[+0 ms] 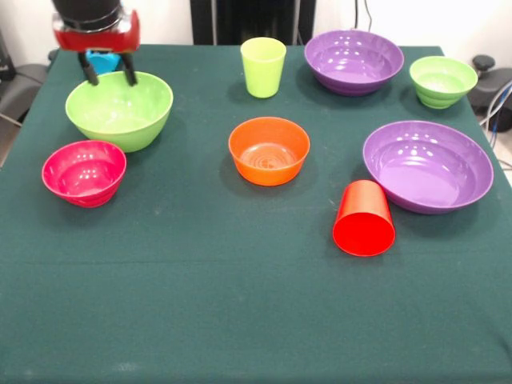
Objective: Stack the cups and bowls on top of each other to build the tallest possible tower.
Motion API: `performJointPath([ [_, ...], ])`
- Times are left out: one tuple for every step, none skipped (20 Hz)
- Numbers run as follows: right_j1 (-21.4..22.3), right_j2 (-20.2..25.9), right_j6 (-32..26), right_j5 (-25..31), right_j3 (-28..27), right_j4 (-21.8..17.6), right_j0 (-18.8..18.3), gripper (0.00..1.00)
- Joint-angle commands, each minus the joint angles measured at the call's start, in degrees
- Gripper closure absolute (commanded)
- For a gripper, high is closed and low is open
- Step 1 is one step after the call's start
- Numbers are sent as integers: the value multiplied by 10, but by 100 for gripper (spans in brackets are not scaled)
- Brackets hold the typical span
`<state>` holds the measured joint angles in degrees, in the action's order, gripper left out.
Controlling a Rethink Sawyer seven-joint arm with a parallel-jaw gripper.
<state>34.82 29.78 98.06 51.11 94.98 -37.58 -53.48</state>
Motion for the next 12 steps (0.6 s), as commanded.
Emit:
performJointPath([
  [29,6,33,-29,66,25,50,0],
  [37,5,32,-35,70,23,53,0],
  [41,3,31,-35,68,22,58,0],
  [43,0,31,-29,64,25,62,0],
  [42,-2,32,-25,62,28,66,0],
  [42,-3,35,-30,64,29,69,0],
  [39,-7,43,-39,64,28,74,0],
  [35,-12,55,-49,67,27,79,0],
  [31,-17,69,-60,70,26,85,0],
  [29,-22,82,-76,74,23,91,0],
  [32,-26,96,-85,81,24,97,0],
  [32,-32,109,-82,83,32,105,0],
])
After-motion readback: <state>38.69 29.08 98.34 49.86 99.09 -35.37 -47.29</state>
